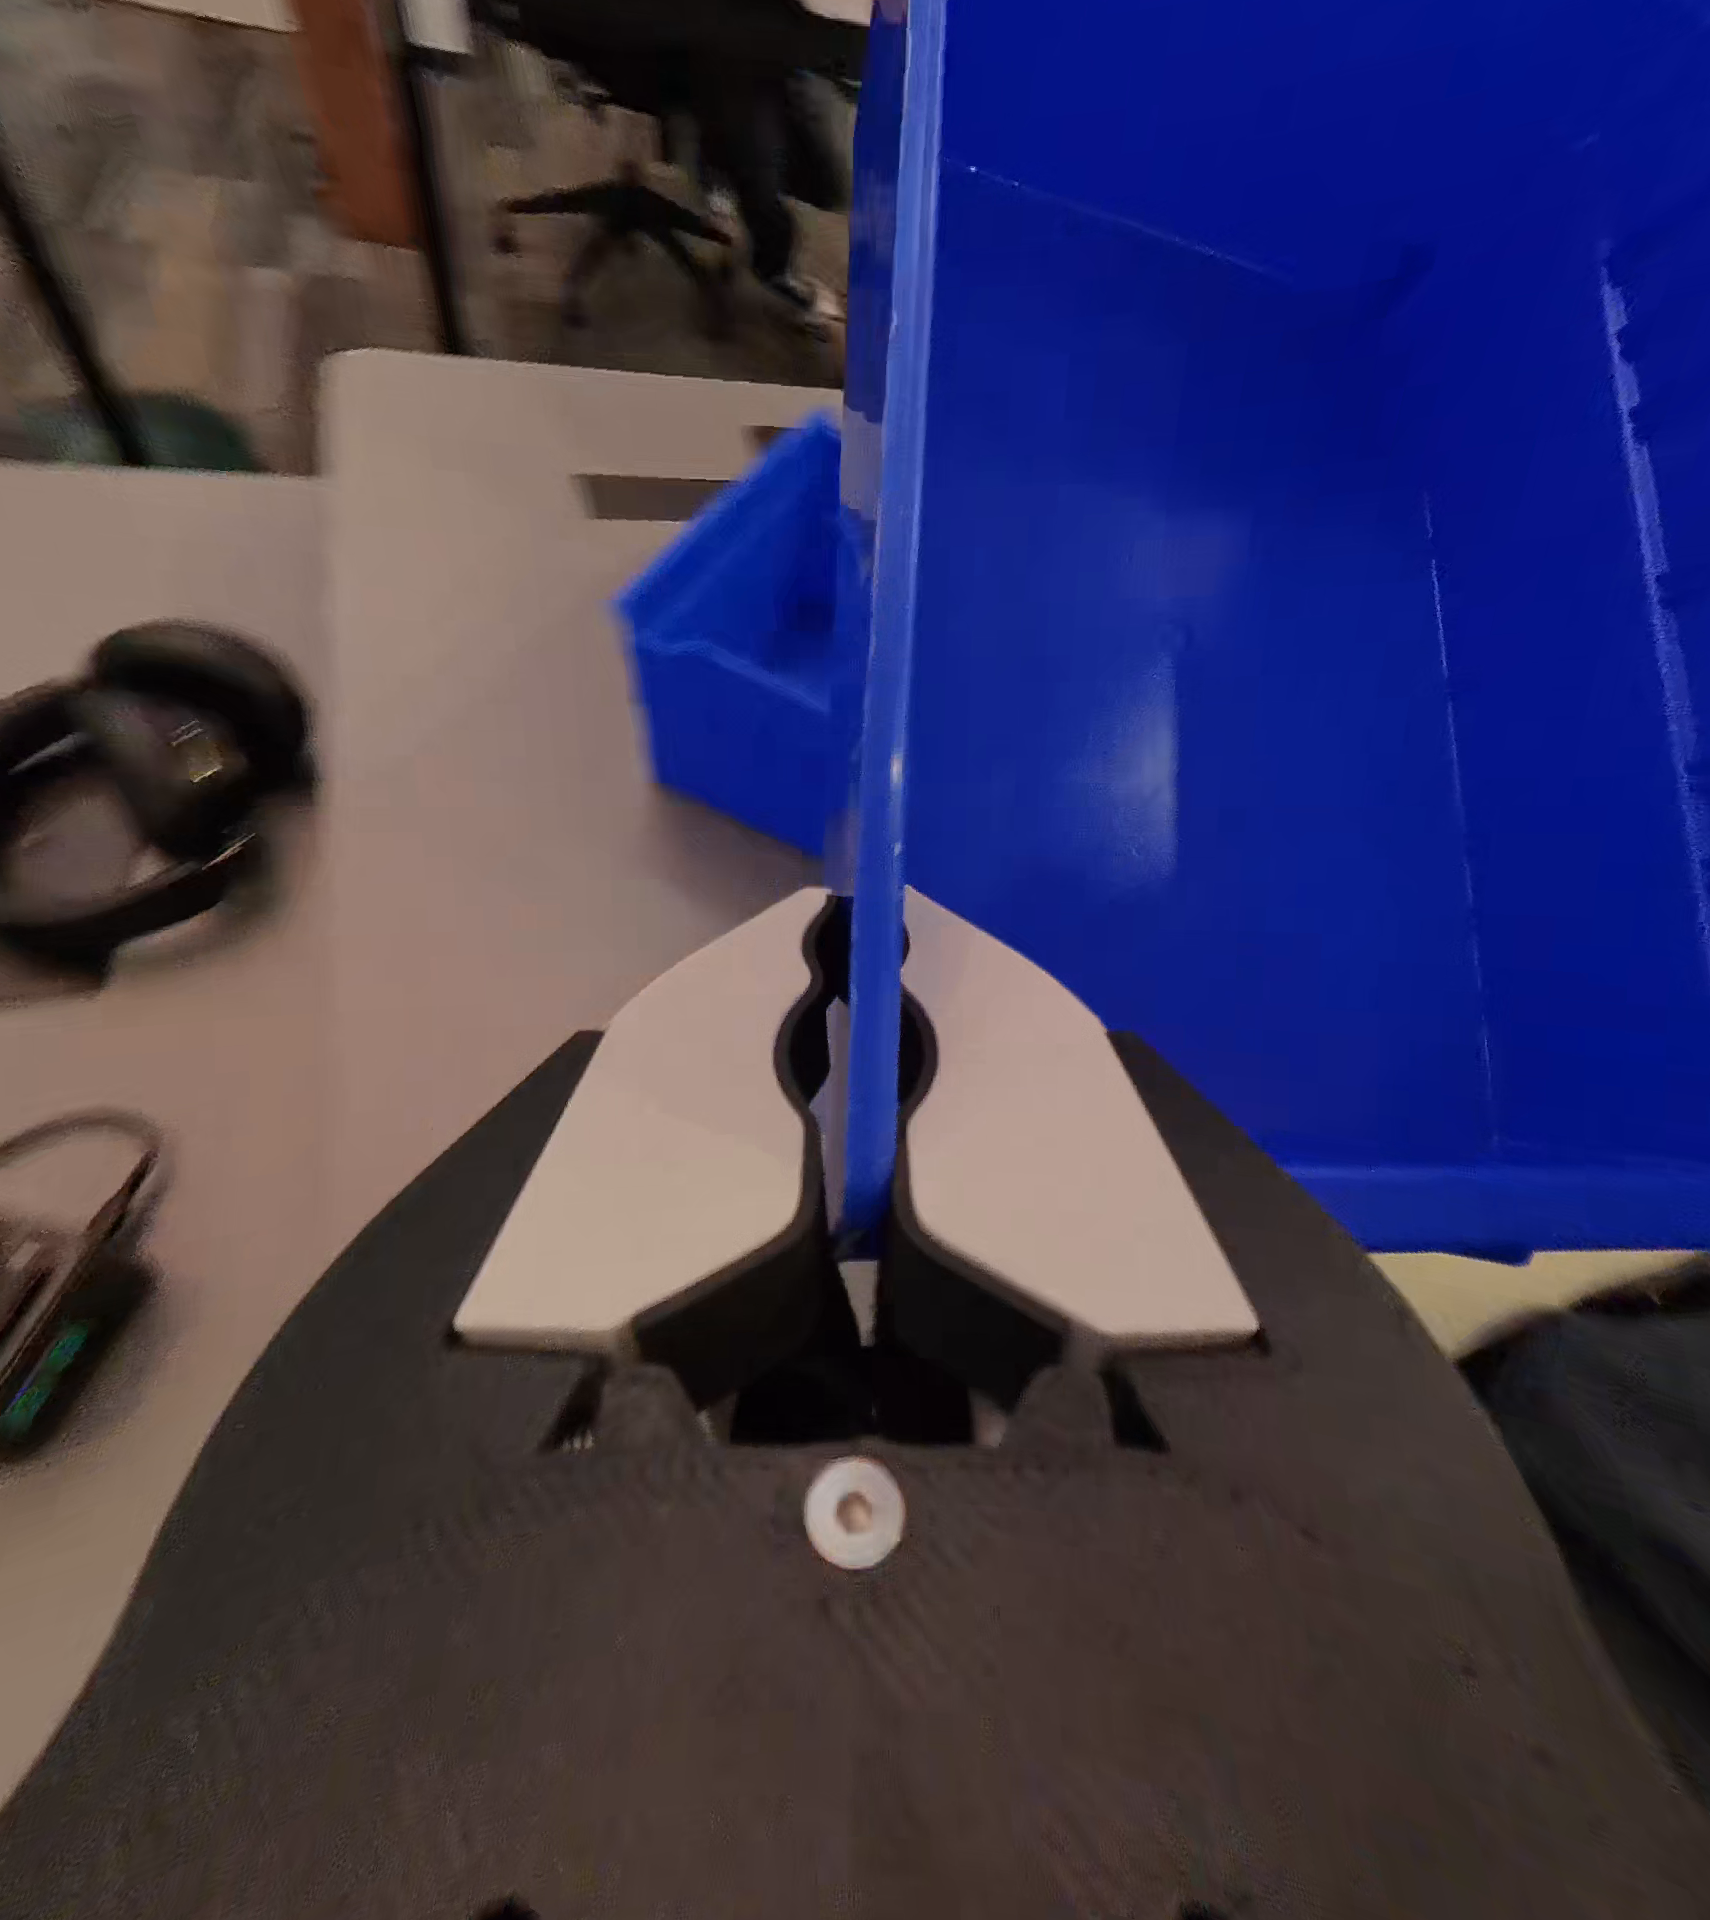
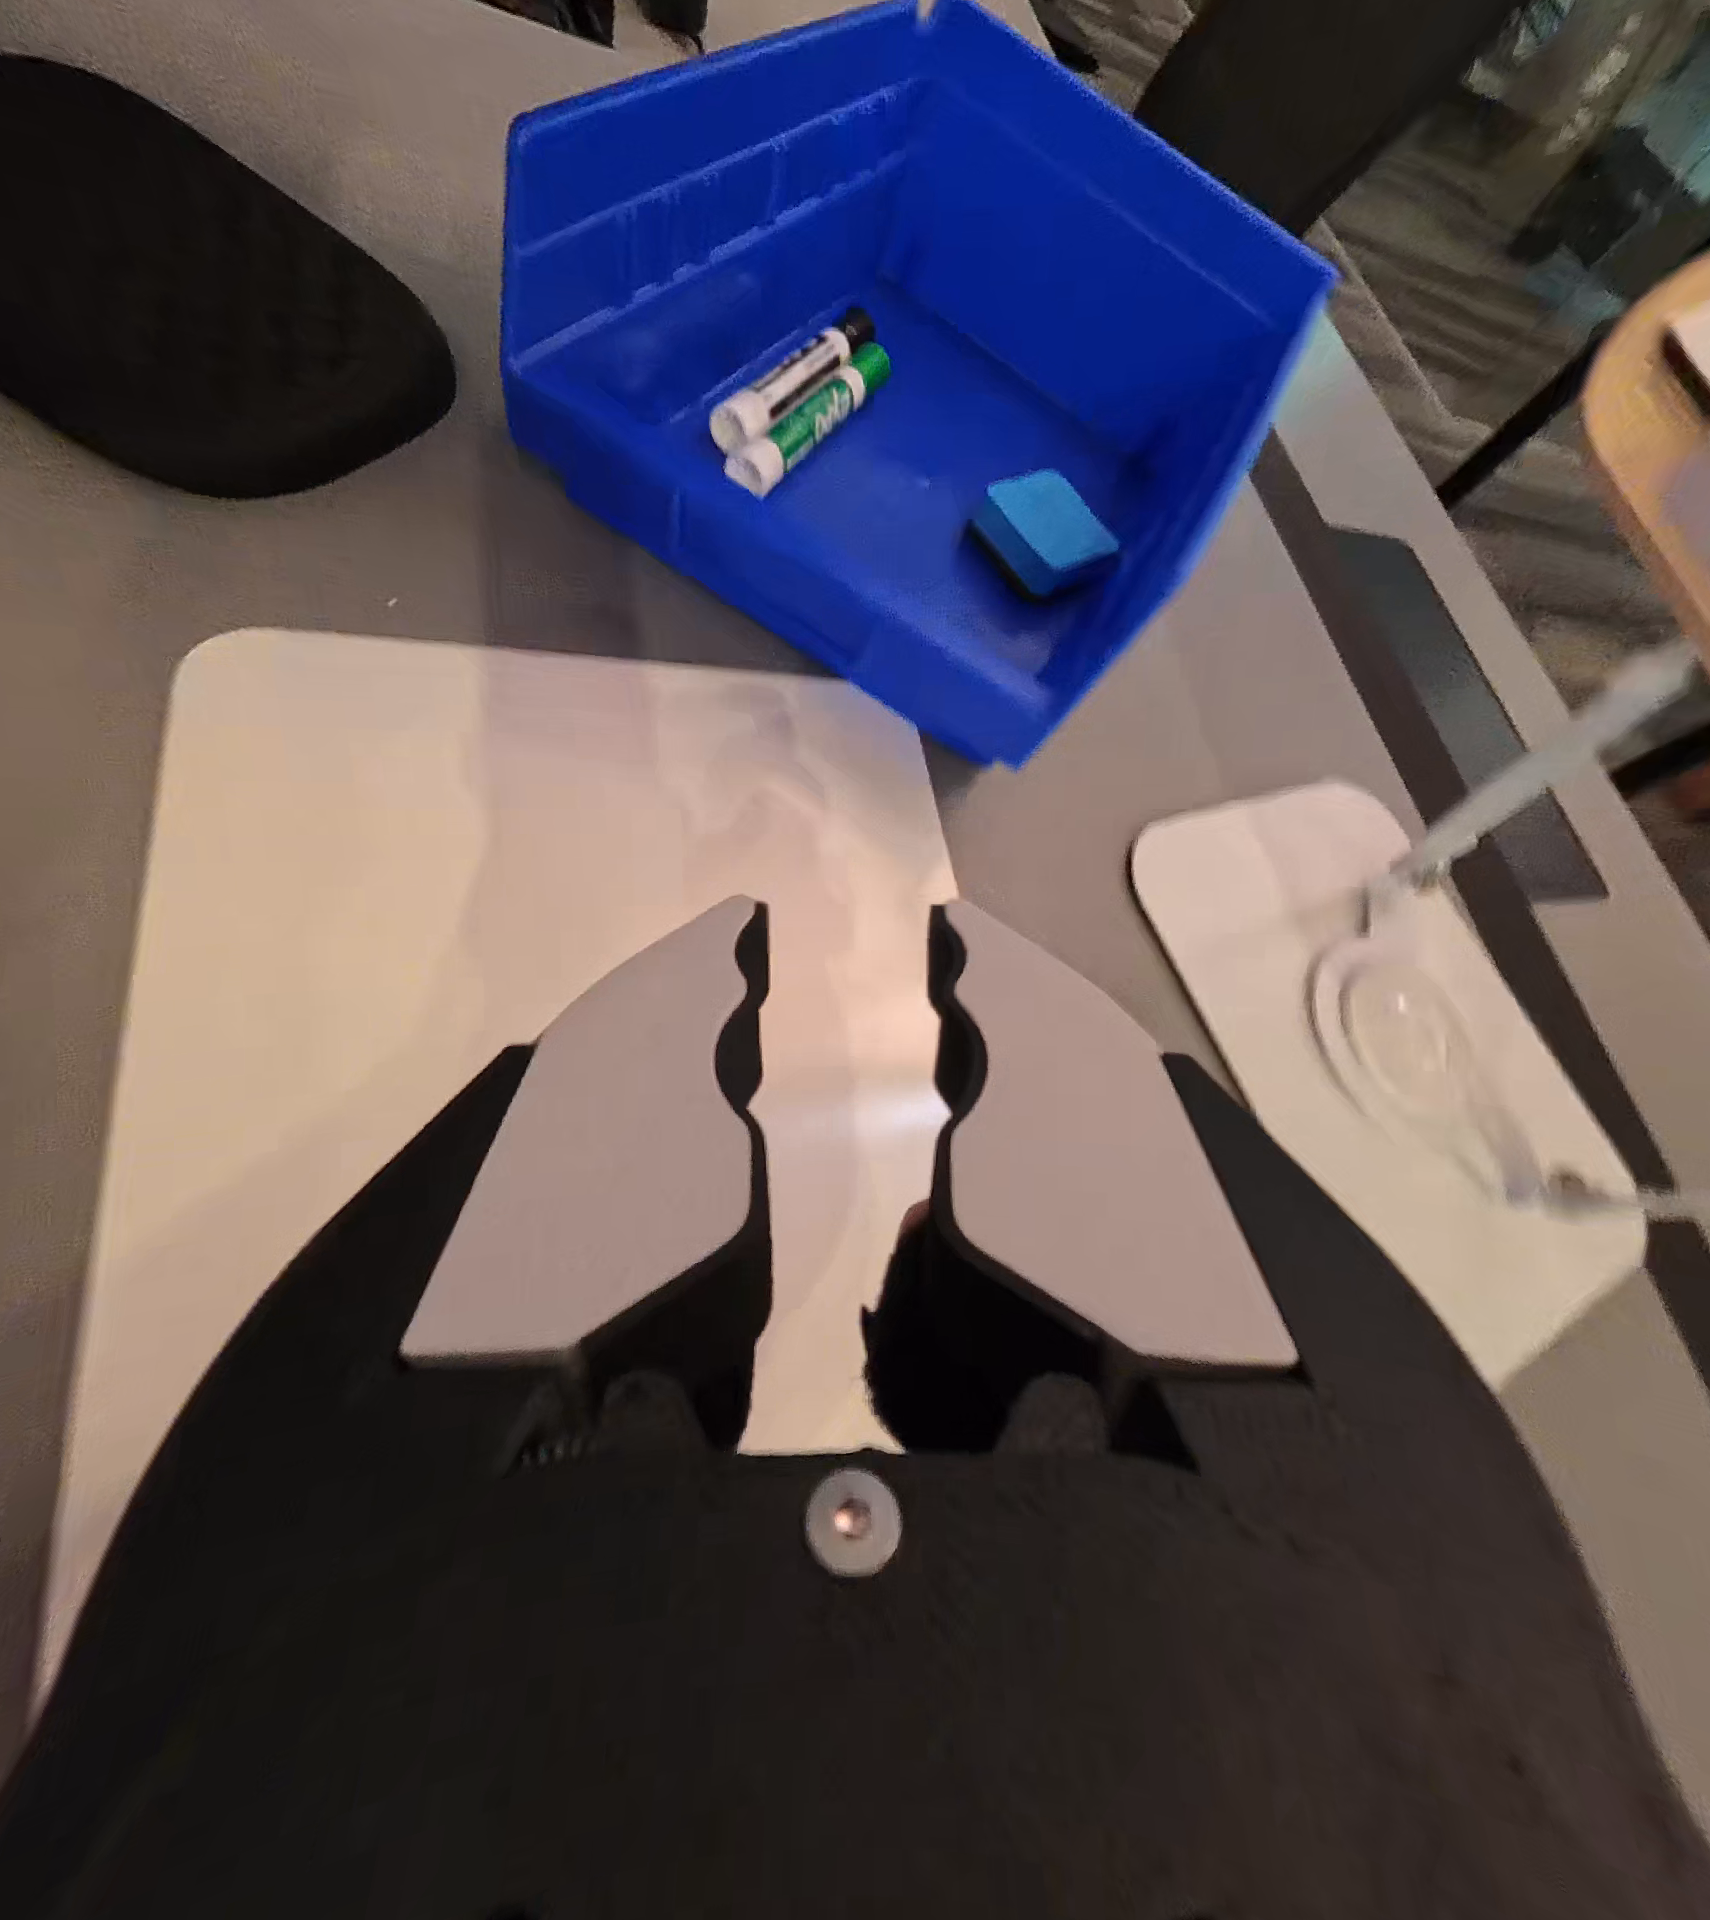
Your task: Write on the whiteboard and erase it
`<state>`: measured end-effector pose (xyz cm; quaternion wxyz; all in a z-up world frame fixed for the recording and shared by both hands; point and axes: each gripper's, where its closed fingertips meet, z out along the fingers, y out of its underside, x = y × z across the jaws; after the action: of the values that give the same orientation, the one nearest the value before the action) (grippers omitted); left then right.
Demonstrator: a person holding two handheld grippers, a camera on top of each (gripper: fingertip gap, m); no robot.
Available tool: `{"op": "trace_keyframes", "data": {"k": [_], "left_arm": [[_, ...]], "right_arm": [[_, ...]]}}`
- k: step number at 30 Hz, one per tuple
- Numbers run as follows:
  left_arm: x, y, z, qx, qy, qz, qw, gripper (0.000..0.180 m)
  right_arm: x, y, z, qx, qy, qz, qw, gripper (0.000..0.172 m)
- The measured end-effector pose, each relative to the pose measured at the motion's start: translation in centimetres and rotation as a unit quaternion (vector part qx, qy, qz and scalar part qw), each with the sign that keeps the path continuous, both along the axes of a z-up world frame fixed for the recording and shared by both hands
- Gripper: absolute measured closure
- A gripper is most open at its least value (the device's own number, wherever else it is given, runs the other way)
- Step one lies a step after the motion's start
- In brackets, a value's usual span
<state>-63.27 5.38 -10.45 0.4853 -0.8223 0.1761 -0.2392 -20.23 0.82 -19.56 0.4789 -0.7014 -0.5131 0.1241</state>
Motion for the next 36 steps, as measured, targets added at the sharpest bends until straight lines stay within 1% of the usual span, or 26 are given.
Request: {"op": "trace_keyframes", "data": {"k": [2, 4, 6, 9, 10, 12, 14, 16, 17, 19, 21, 23, 26, 28, 30, 31, 32, 33, 36], "left_arm": [[5.9, -1.1, 1.0, 0.001, 0.02, -0.078, 0.997, 0.176], [12.7, -2.3, 0.8, -0.015, 0.027, -0.158, 0.987, 0.176], [20.0, -3.3, -0.4, -0.039, 0.021, -0.235, 0.971, 0.176], [30.1, -4.5, -3.2, -0.086, 0.012, -0.322, 0.943, 0.175], [33.3, -4.6, -4.2, -0.095, 0.012, -0.34, 0.936, 0.175], [39.1, -4.5, -6.0, -0.11, 0.007, -0.364, 0.925, 0.176], [44.2, -3.7, -7.6, -0.113, 0.005, -0.371, 0.922, 0.176], [48.4, -2.5, -8.7, -0.101, 0.002, -0.369, 0.924, 0.175], [50.2, -2.0, -9.1, -0.094, 0.0, -0.367, 0.925, 0.175], [53.2, -1.3, -9.7, -0.081, 0.005, -0.366, 0.927, 0.175], [55.7, -0.6, -10.5, -0.086, 0.007, -0.369, 0.926, 0.176], [57.7, 0.1, -11.4, -0.084, 0.019, -0.363, 0.928, 0.175], [60.2, 1.2, -12.6, -0.094, 0.03, -0.351, 0.931, 0.175], [61.5, 1.9, -13.3, -0.098, 0.03, -0.341, 0.934, 0.175], [62.6, 2.1, -14.0, -0.118, 0.021, -0.333, 0.935, 0.173], [63.1, 2.2, -14.2, -0.123, 0.019, -0.331, 0.935, 0.172], [63.5, 2.3, -14.5, -0.122, 0.023, -0.329, 0.936, 0.173], [63.9, 2.4, -14.7, -0.122, 0.023, -0.327, 0.937, 0.172], [65.0, 2.3, -14.8, -0.139, 0.005, -0.325, 0.935, 0.162]], "right_arm": [[3.8, -1.9, 0.7, -0.02, 0.011, -0.012, 1.0, 0.144], [8.1, -3.3, 1.6, -0.03, 0.031, -0.053, 0.998, 0.144], [12.3, -4.9, 2.6, -0.026, 0.052, -0.09, 0.994, 0.145], [19.2, -6.4, 4.2, 0.009, 0.073, -0.193, 0.978, 0.145], [21.6, -7.0, 4.6, 0.017, 0.077, -0.234, 0.969, 0.145], [25.2, -8.7, 5.0, 0.019, 0.086, -0.287, 0.954, 0.144], [29.5, -9.9, 5.4, 0.024, 0.097, -0.37, 0.924, 0.144], [32.2, -11.1, 5.6, 0.023, 0.123, -0.42, 0.899, 0.136], [33.0, -11.6, 5.4, 0.016, 0.13, -0.436, 0.89, 0.132], [34.0, -12.4, 4.8, 0.002, 0.116, -0.461, 0.88, 0.127], [34.2, -12.9, 5.4, -0.001, 0.137, -0.473, 0.87, 0.122], [34.0, -13.2, 6.1, 0.0, 0.162, -0.479, 0.863, 0.11], [33.1, -13.5, 6.2, -0.007, 0.18, -0.49, 0.853, 0.092], [31.7, -13.0, 5.2, -0.022, 0.182, -0.496, 0.849, 0.089], [29.4, -11.9, 3.7, -0.045, 0.196, -0.49, 0.848, 0.083], [28.8, -11.4, 2.5, -0.057, 0.186, -0.499, 0.844, 0.079], [28.9, -10.8, 1.5, -0.057, 0.174, -0.519, 0.835, 0.075], [28.6, -10.3, 0.6, -0.065, 0.173, -0.527, 0.829, 0.08], [28.4, -9.1, -1.4, -0.077, 0.169, -0.544, 0.818, 0.088]]}}
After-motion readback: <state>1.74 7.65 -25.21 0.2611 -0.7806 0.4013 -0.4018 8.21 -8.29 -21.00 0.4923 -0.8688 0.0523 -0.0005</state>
